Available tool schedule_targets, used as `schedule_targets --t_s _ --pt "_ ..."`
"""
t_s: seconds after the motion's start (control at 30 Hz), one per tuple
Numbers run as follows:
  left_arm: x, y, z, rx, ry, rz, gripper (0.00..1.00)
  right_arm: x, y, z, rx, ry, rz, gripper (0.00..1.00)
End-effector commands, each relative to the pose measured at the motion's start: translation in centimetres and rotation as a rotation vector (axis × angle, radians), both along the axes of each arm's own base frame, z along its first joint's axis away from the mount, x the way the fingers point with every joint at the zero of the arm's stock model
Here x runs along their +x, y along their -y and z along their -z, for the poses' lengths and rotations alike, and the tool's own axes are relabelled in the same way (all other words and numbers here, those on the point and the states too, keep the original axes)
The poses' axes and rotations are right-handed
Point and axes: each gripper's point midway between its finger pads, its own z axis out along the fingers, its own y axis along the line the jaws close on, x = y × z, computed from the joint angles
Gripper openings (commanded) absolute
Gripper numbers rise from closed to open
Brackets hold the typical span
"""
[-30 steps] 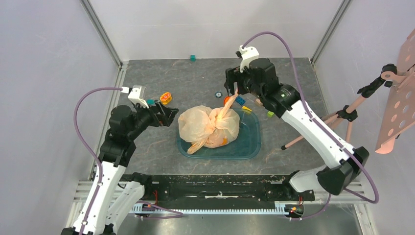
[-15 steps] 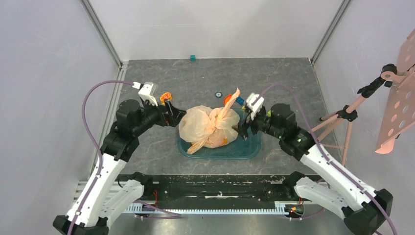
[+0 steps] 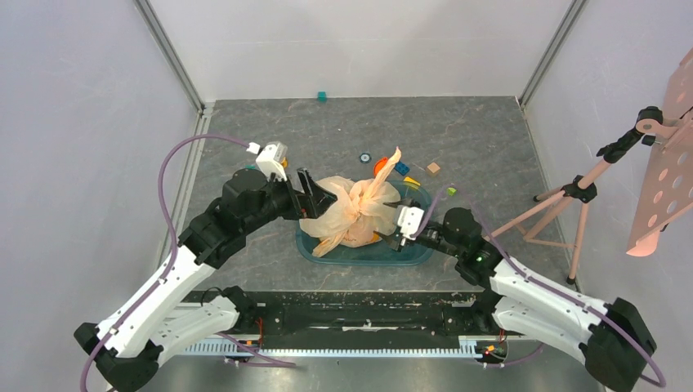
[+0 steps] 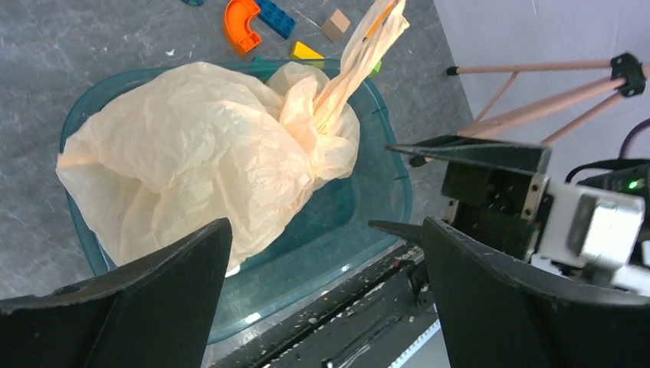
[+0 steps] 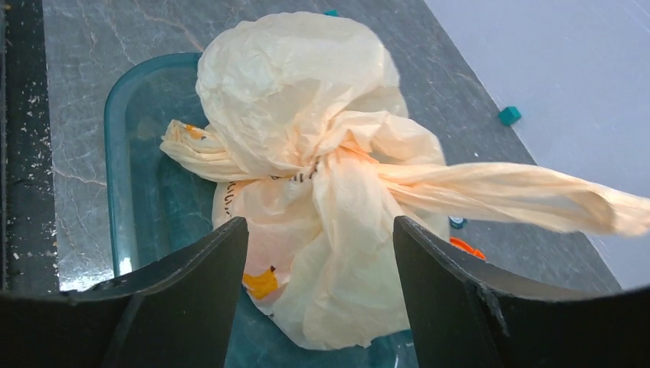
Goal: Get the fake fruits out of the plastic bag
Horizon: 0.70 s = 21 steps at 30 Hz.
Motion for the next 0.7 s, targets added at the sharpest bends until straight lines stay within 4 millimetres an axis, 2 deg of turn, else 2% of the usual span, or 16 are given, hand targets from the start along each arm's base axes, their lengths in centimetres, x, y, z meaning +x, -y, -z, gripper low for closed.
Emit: schedule_targets --t_s 0.0,0.13,0.23,0.37,0.53,0.67 --pt "0.2 -0.4 -1.0 -0.149 -0.08 -0.136 1.0 1.5 -1.5 -2.2 -0.007 0.154 0.028 0.71" --pt "0.7 -1.3 -1.3 -0.185 -0.111 -0.223 1.0 1.9 -1.9 -2.2 -0.027 0.167 0.04 0.69" --pt "0.7 -1.9 -1.4 -0.187 -0.127 -0.263 1.0 1.9 -1.5 -2.4 -0.008 0.195 0.056 0.69" --pt "0.8 -1.7 -1.3 -0.195 -0.14 -0.266 1.0 2.2 -1.1 -1.4 -0.051 0.201 0.073 0.71" --pt "0.9 -1.3 0.2 -0.196 -0.21 -0.301 1.0 2.7 -0.9 0.3 -0.147 0.194 0.074 0.74" --pt "0.9 0.0 1.5 -0.184 -0.253 -0.323 1.0 3.1 -0.8 0.6 -0.175 0.204 0.089 0.74"
